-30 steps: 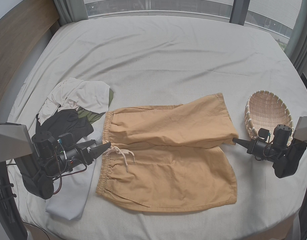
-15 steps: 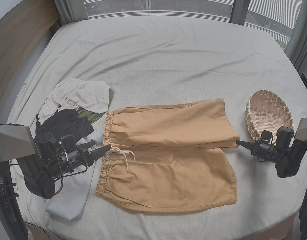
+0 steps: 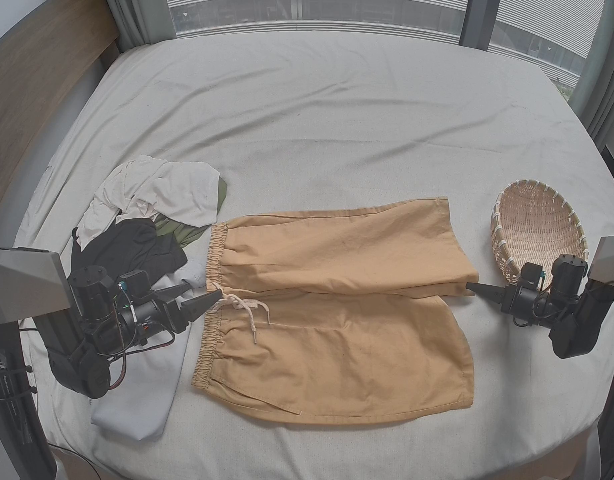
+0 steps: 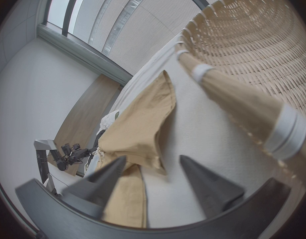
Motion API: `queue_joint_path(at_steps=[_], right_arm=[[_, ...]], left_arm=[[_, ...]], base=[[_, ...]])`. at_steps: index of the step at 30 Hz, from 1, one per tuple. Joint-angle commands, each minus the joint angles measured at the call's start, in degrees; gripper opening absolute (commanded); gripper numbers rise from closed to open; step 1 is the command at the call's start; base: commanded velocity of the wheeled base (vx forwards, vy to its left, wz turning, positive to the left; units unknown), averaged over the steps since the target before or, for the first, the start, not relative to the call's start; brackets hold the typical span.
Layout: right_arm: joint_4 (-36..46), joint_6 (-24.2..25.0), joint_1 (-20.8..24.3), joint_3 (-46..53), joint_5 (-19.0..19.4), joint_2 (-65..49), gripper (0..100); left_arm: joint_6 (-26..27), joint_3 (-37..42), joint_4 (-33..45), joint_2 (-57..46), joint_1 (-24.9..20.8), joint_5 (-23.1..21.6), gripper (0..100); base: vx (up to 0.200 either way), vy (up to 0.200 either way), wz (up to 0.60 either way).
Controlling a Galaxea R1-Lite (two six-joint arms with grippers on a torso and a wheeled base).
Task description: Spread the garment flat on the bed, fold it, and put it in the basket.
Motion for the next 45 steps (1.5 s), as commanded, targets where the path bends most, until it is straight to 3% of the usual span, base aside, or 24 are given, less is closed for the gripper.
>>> queue_joint_path(at_steps=[1, 8, 18, 29, 38, 45], right_arm=[[-2.02, 0.07, 3.21, 4.31, 1.29, -6.79, 100], [-1.66, 0.16, 7.43, 7.12, 1.12, -15.84, 100], [0.01, 0.07, 6.73, 9.58, 0.94, -19.09, 100], [0.53, -0.72, 5.50, 11.16, 0.85, -12.41, 100], [0.53, -7.22, 4.79, 12.04, 0.85, -3.45, 100], [0.53, -8.72, 4.79, 12.04, 0.77, 0.24, 100]], left_arm=[[-0.17, 0.52, -0.01, -0.30, 0.00, -0.01, 100], [-0.34, 5.09, -0.01, -0.48, -0.09, -0.45, 100], [-0.17, 10.10, -0.01, -0.39, 0.79, -1.68, 100], [-0.17, 9.49, -0.01, -0.30, 1.14, -1.68, 100], [-0.17, 9.40, -0.01, -0.30, 1.06, -1.68, 100], [-0.08, 9.31, -0.01, -0.22, 1.06, -1.68, 100]], base=[[0.000, 0.000, 0.00], [0.000, 0.000, 0.00], [0.000, 0.000, 0.00], [0.000, 0.000, 0.00], [0.000, 0.000, 0.00], [0.000, 0.000, 0.00]])
